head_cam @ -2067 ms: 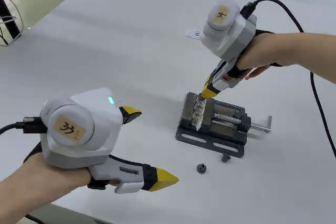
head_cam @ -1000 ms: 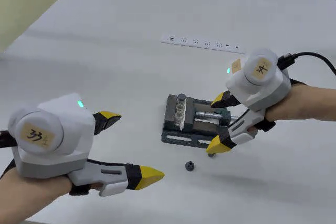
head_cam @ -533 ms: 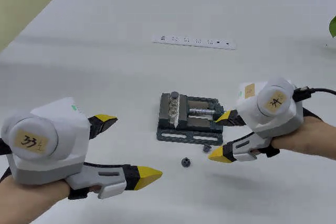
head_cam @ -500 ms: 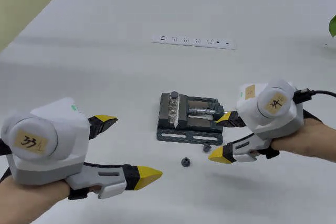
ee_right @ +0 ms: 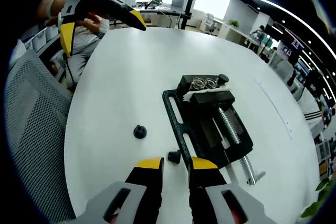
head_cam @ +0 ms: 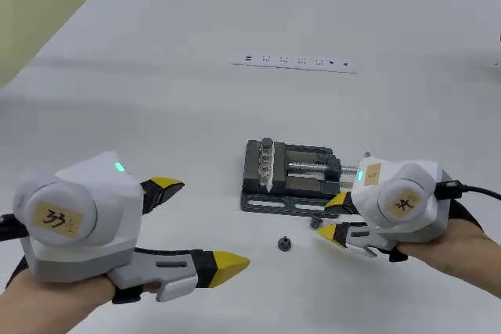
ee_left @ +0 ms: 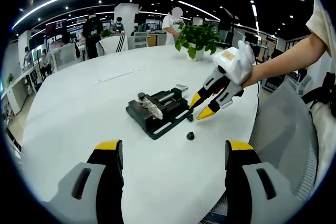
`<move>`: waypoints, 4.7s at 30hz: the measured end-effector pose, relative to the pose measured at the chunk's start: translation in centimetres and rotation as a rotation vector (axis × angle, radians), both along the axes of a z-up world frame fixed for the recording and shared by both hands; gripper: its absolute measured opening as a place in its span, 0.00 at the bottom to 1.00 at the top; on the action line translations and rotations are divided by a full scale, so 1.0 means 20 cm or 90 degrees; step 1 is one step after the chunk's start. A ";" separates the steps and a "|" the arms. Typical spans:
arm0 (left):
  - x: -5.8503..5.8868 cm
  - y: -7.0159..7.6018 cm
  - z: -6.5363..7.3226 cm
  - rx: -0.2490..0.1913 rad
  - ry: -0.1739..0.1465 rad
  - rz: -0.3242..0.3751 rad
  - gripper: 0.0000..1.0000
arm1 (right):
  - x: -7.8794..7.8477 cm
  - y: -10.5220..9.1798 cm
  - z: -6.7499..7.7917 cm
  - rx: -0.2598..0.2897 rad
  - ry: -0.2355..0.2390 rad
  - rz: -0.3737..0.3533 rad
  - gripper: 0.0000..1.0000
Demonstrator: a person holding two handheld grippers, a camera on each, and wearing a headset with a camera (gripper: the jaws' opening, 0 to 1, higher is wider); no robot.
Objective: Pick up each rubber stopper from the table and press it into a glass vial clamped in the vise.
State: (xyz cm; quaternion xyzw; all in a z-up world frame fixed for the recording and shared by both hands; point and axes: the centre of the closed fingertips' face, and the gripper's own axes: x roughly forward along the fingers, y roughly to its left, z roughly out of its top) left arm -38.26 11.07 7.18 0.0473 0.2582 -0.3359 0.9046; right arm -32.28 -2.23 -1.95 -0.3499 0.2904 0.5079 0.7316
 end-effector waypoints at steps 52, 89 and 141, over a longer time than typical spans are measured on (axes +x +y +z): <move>0.36 -0.44 0.38 -0.312 0.081 -0.024 0.30 | -0.02 0.16 0.83 0.014 -0.346 0.171 0.05; 0.32 -0.50 0.55 -0.346 0.093 -0.090 0.05 | -0.04 0.19 1.00 -0.004 -0.447 0.246 0.05; 0.07 -0.55 0.34 0.054 -0.108 -0.291 0.04 | -0.27 0.15 0.77 0.000 0.036 0.364 0.11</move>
